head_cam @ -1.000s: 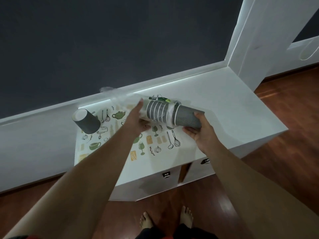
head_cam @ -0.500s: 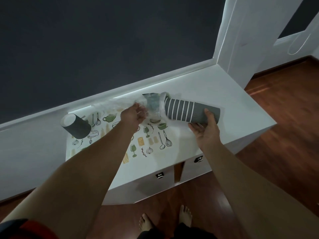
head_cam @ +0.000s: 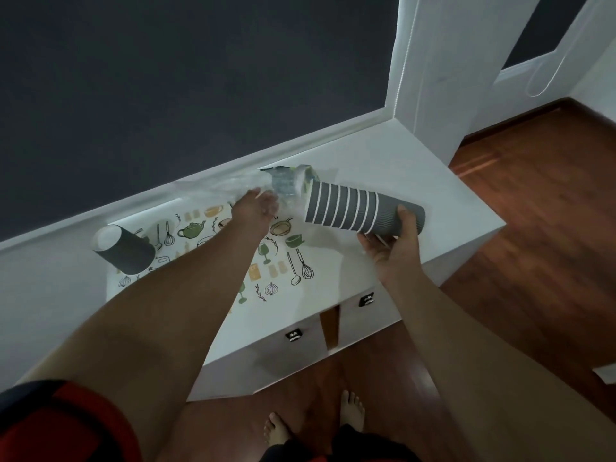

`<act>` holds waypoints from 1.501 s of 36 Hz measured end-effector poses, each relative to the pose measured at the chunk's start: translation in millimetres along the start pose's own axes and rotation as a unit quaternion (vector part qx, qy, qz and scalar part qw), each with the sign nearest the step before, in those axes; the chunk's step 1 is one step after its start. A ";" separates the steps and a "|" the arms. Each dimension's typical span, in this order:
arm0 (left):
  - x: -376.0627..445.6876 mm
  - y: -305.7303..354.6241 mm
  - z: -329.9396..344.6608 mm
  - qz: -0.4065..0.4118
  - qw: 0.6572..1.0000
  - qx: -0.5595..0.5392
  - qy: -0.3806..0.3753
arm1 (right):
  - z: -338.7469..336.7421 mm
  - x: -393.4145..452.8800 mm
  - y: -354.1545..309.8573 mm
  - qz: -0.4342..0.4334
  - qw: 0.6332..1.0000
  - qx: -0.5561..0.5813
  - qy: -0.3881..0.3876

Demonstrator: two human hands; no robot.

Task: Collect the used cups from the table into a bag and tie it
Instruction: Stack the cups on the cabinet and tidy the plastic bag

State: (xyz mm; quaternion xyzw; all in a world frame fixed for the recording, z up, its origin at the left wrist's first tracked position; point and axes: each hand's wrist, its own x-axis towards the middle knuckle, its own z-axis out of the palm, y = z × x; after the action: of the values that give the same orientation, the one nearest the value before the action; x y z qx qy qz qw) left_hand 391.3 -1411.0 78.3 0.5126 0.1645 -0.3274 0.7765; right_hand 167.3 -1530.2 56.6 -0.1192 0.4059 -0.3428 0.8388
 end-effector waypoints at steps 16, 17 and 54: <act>-29.6 27.5 -15.6 -0.105 0.915 0.382 -0.082 | 13.7 -8.2 30.8 0.053 0.993 -0.064 -0.080; -33.9 31.4 -18.1 -0.118 0.900 0.406 -0.107 | 17.8 -9.2 34.4 0.057 0.992 -0.072 -0.084; -99.8 228.9 -236.7 0.310 0.828 0.458 -0.093 | 259.5 -114.9 232.4 0.090 0.792 -0.313 -0.516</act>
State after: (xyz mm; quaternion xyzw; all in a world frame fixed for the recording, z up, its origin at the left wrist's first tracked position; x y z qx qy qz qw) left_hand 492.3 -1103.6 195.3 0.8005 -0.2448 -0.1534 0.5251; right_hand 426.3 -1302.2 181.0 -0.4975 0.0071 -0.0075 0.8674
